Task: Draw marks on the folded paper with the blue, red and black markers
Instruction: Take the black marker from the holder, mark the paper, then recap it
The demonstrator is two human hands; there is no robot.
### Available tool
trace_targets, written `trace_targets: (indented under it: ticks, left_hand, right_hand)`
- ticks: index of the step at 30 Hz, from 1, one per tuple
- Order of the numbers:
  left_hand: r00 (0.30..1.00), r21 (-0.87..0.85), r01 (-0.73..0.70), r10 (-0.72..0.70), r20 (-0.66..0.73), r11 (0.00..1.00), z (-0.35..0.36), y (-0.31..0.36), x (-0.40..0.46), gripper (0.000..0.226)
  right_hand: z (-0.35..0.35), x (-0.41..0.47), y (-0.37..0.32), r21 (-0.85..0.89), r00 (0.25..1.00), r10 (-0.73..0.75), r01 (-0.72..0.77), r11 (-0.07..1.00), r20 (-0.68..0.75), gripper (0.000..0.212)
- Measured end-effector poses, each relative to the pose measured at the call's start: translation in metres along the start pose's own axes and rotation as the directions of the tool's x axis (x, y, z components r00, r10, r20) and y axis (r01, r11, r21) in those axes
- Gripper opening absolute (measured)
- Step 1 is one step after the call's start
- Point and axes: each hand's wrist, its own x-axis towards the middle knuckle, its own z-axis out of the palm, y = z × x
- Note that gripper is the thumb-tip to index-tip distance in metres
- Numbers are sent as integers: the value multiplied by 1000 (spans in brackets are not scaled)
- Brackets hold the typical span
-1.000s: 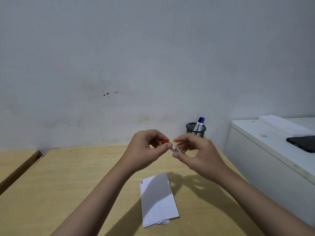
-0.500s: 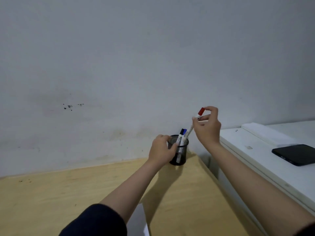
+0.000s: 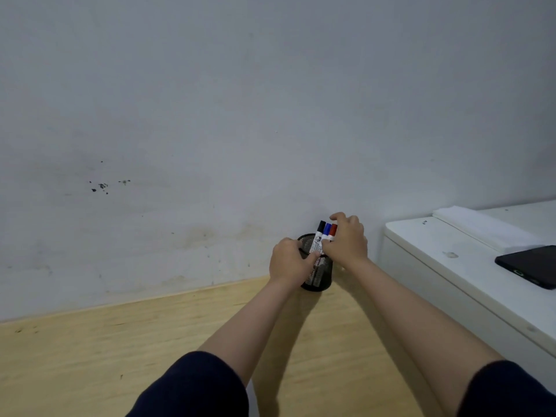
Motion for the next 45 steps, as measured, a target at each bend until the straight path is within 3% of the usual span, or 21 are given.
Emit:
trace_targets:
  ticks: [5,10,12,15,19,21,23,25,27,30,34,39,42,45]
  left_hand:
    - [1000,-55,28,-28,-2,998,0,-2,0,43]
    - [1000,-52,24,-25,-5,998,-1,-3,-1,42]
    - [1000,1,-20,20,6,1000,0,-7,-3,39]
    - [998,28,-65,65,14,997,2,-15,-9,38]
    - [991,-207,14,-41,-128,978,-8,-11,-29,24]
    - [977,-502,144,-204,-67,853,-23,5,-44,26]
    - [920,-774,361,-337,202,520,-41,22,-60,32]
    - [860,-819,499,-282,426,285,-59,29,-79,35]
    - [824,-809,562,-205,529,173,-74,27,-100,31]
    - [801,-807,584,-223,556,87,-93,21,-132,21]
    - [813,-813,557,-309,493,168,-116,7,-177,16]
    - [861,-785,497,-326,391,370,-142,-1,-234,24]
    - [902,-744,430,-270,337,512,-152,3,-265,22]
    - [944,-695,329,-198,265,639,-159,6,-285,17]
  right_hand:
    - [1,12,-9,-164,995,-94,91,982,-12,40]
    - [-3,16,-18,-147,987,-143,131,980,-75,23]
    - [-5,14,-22,-51,983,-168,165,985,-74,14]
    - [-15,7,-30,237,987,-154,158,959,-36,7]
    - [-42,-18,-48,463,976,-173,213,860,-129,12]
    - [-59,-44,-58,484,948,-244,314,817,-204,13]
    - [-75,-77,-64,456,889,-366,455,765,-274,15]
    - [-86,-115,-66,419,814,-478,580,699,-329,15]
    - [-91,-148,-67,389,742,-565,670,632,-361,13]
    - [-91,-191,-66,402,707,-614,706,583,-351,12]
    - [-90,-240,-62,531,795,-567,582,616,-214,16]
    - [-83,-285,-77,757,973,-196,216,616,-118,7]
    - [-75,-302,-95,809,995,-46,-49,585,94,7]
    - [-68,-314,-108,824,985,-11,-138,550,172,31]
